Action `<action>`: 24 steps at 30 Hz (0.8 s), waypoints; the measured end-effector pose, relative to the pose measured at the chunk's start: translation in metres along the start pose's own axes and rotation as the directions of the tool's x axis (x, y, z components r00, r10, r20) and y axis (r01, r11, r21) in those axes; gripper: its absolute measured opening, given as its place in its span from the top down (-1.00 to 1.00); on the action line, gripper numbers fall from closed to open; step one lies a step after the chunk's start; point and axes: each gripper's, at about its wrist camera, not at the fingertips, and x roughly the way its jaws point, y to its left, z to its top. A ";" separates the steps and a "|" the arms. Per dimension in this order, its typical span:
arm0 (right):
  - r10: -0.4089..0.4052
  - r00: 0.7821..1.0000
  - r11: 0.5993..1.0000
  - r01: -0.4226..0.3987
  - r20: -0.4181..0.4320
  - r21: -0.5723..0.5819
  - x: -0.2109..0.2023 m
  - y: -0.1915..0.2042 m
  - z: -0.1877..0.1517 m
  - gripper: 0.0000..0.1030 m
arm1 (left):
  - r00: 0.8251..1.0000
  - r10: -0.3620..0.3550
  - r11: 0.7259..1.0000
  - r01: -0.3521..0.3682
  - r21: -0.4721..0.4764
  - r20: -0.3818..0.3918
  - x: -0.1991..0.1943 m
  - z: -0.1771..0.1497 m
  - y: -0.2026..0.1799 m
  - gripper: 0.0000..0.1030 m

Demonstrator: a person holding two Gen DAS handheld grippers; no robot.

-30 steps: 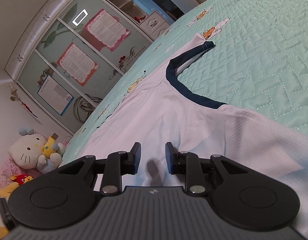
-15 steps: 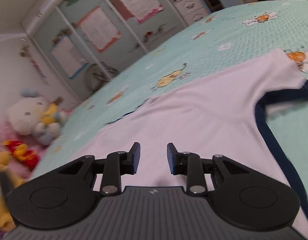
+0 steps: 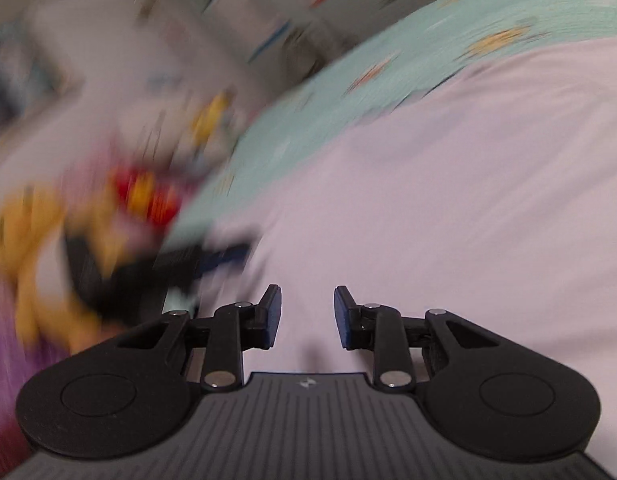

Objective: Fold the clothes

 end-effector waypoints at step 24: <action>-0.218 0.919 0.950 0.123 0.330 0.287 -0.055 -0.145 0.046 0.53 | 0.914 0.406 0.894 -0.402 0.198 0.024 -0.020 -0.026 0.013 0.21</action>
